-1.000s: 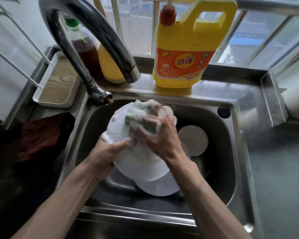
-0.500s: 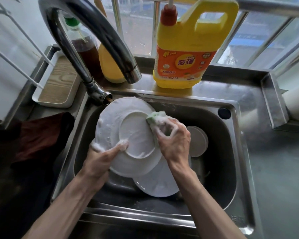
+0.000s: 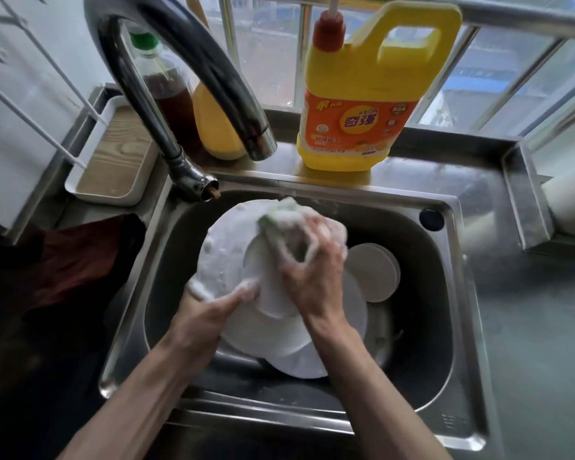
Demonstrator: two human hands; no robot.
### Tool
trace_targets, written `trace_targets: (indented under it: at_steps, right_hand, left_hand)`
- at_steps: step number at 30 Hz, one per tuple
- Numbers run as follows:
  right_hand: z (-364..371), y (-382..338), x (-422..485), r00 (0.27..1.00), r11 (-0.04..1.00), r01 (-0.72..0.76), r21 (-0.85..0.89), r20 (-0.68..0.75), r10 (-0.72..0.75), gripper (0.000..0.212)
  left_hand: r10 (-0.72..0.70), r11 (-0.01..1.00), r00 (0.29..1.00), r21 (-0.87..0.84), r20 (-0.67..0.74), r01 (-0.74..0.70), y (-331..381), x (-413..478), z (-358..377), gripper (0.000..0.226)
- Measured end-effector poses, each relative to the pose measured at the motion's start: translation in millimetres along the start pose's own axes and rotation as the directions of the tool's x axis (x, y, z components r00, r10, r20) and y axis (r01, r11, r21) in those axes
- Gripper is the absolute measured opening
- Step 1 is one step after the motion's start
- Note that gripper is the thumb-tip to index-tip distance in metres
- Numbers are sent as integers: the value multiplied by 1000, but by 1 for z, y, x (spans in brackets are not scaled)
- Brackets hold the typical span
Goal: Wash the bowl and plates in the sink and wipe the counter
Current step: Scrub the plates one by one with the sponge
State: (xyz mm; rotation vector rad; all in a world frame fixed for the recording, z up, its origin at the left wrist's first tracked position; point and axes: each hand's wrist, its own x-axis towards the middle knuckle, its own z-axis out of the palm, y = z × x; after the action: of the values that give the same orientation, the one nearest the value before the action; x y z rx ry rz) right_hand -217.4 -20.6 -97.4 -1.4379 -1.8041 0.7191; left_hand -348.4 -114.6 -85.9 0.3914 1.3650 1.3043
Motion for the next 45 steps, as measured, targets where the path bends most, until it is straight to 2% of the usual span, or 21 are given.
trace_targets:
  at_steps: [2, 4, 7, 9, 11, 13, 16, 19, 23, 26, 28, 30, 32, 33, 38, 42, 45]
  right_hand:
    - [-4, 15, 4, 968, 964, -242, 109, -41, 247, 25]
    - [-4, 25, 4, 901, 854, -426, 297, 53, 431, 19]
    - [-4, 22, 4, 875, 749, -467, 470, 121, 469, 22]
    - [-9, 20, 13, 898, 735, -406, 542, 90, 430, 20]
    - [-22, 22, 23, 932, 793, -345, 502, 85, 352, 14]
    - [-37, 25, 34, 968, 863, -247, 440, 145, 203, 17]
    - [-42, 27, 40, 955, 919, -170, 357, 290, 63, 15]
    - [-32, 23, 40, 943, 947, -133, 291, 330, 31, 28]
    - [-22, 2, 26, 966, 989, 23, 147, 251, -60, 18]
    - [-14, -13, 13, 946, 990, 139, 35, 291, -143, 19]
    - [-11, -9, 13, 961, 988, 153, -4, 233, -148, 23]
    - [-13, 2, 17, 994, 999, 48, 11, 96, -49, 27]
    - [-20, 13, 19, 998, 996, -56, 76, -8, 56, 19]
    - [-22, 17, 16, 997, 994, -63, 88, -28, 65, 18]
    - [-28, 34, -10, 997, 994, 37, -99, 69, -30, 12]
    - [-31, 29, -31, 976, 993, 110, -44, 193, -100, 10]
    - [-26, 17, -34, 964, 987, 156, 32, 213, -159, 6]
  left_hand:
    - [-9, 1000, 1000, -24, -15, 9, 1, -5, 1, 43]
    - [25, 998, 999, -64, -45, -28, 4, -8, 2, 47]
    - [32, 992, 997, -121, -67, -39, 2, -12, 9, 49]
    - [-3, 994, 999, -107, -42, -1, 1, -18, 10, 50]
    - [-62, 995, 998, -74, 26, 64, 8, -20, 6, 52]
    - [-132, 988, 984, -64, 116, 140, 19, -16, -4, 55]
    - [-187, 982, 967, 9, 171, 189, 31, -4, -11, 43]
    - [-162, 987, 966, 27, 201, 160, 29, 2, -6, 51]
    - [-114, 992, 985, -44, 128, 120, 15, 1, 8, 47]
    - [-27, 993, 995, -109, 100, 38, 5, 2, 15, 50]
    - [-12, 995, 999, -99, 42, 16, 5, 0, 17, 49]
    - [-31, 996, 999, -84, -19, 29, 5, -4, 16, 45]
    - [-28, 996, 998, -84, -58, 23, 7, -6, 13, 43]
    - [-7, 996, 998, -93, -66, 1, 8, -6, 11, 44]
    - [82, 988, 989, -123, -122, -97, 11, 1, 11, 51]
    - [78, 989, 989, -112, -122, -92, 10, 4, 10, 50]
    - [49, 990, 995, -127, -86, -60, 7, 4, 7, 39]
